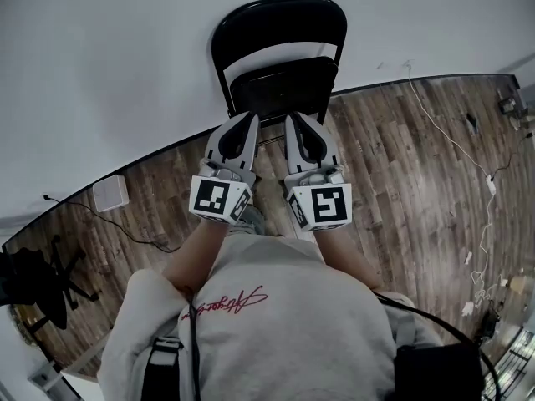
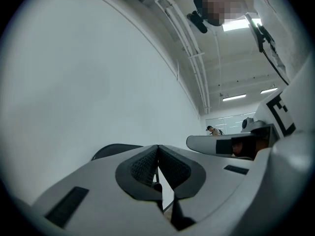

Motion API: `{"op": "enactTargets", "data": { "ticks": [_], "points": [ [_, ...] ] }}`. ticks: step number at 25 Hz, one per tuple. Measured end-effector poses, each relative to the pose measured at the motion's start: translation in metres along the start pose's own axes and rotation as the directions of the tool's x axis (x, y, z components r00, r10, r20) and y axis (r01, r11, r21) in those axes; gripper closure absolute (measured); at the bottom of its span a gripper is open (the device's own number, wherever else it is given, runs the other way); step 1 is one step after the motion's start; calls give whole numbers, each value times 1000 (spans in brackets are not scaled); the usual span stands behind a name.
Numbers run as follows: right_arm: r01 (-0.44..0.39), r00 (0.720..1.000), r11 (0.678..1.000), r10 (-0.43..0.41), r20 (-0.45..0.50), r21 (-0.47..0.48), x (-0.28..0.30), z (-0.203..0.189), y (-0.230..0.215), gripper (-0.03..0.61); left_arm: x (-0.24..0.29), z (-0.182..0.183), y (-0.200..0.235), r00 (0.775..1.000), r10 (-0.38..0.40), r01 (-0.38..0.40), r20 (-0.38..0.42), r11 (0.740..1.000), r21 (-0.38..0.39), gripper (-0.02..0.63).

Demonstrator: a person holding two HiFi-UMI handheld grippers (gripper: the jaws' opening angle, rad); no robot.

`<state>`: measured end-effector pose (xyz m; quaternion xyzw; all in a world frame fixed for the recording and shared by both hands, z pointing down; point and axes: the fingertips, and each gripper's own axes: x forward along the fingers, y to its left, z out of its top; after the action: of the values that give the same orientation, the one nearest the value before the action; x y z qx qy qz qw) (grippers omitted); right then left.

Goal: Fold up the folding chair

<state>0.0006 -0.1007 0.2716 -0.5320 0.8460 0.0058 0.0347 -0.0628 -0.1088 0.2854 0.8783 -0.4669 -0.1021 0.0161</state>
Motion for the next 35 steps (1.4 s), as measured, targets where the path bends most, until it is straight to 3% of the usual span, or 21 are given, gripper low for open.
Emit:
{"op": "enactTargets", "data": {
  "ticks": [4,16,35],
  "points": [
    [-18,1000,999,18,-10,29,-23,-2,6,555,-11,8,-19,1000,-13,13,17,1000,6,598],
    [-5,1000,1000,4,-5,-18,-56,10,7,561,-24,21,-55,997,-67,67,30,998,6,598],
    [-16,1000,1000,16,8,-5,-50,11,11,561,-23,26,-48,998,-53,54,39,998,-13,598]
  ]
}}
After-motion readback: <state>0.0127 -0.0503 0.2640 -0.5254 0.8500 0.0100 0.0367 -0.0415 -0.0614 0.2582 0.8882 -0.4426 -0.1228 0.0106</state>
